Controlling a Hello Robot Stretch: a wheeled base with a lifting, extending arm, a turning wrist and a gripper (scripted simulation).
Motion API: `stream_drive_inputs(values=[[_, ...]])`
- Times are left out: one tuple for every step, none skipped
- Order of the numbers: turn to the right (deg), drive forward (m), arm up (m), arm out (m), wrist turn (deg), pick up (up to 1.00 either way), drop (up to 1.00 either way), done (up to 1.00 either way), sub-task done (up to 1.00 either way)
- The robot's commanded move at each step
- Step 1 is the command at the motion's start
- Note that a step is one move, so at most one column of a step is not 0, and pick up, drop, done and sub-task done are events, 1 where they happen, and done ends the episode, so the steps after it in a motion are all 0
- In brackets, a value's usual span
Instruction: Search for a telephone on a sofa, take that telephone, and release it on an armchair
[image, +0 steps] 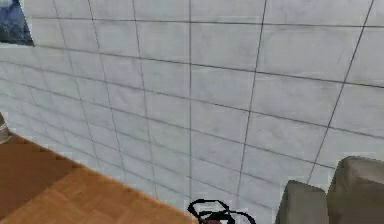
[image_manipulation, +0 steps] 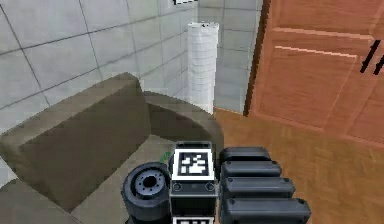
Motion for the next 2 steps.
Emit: stream_drive_inputs(values=[[0.0, 0.4, 0.0, 0.0, 0.0, 0.0, 0.0, 0.0, 0.0], [3.0, 0.0, 0.0, 0.0, 0.0, 0.0, 0.0, 0.0, 0.0]])
